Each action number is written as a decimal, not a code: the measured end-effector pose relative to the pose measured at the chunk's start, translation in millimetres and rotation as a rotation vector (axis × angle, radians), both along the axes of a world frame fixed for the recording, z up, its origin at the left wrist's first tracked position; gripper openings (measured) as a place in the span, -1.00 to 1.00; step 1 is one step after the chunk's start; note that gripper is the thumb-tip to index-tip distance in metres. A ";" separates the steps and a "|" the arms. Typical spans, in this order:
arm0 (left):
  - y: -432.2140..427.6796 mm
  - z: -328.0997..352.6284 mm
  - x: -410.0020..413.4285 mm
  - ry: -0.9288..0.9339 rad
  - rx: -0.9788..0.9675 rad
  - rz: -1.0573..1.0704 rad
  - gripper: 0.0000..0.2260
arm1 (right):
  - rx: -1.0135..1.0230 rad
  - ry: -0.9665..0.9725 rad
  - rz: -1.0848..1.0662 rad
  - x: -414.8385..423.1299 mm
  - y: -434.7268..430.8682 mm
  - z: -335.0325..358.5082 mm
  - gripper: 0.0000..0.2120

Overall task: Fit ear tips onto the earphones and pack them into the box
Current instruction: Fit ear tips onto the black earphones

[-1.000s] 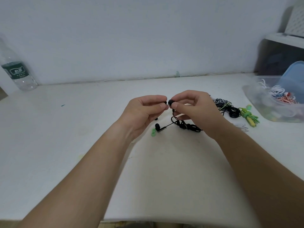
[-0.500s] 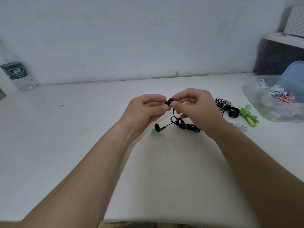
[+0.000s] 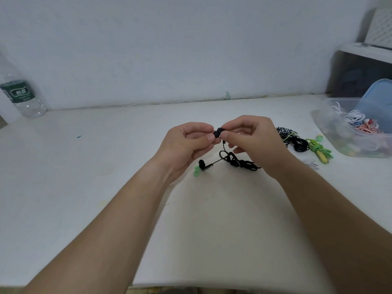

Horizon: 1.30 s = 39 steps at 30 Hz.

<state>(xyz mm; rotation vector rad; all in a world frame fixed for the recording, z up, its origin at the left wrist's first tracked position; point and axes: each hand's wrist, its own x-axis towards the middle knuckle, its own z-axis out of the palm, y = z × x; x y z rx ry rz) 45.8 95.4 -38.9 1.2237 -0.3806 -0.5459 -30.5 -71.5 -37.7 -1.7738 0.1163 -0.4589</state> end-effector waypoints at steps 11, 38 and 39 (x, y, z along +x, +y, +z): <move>-0.6 -2.0 0.5 0.019 -0.017 -0.019 -0.85 | 0.047 0.034 0.051 -2.1 -2.6 0.7 -0.91; -5.5 -4.9 -1.7 0.007 -0.062 0.020 -0.87 | -0.007 -0.063 -0.052 -1.5 6.0 -0.2 -0.90; -5.7 -5.2 -1.8 0.008 -0.067 0.021 -0.87 | -0.002 -0.066 -0.055 -1.6 6.1 0.2 -0.89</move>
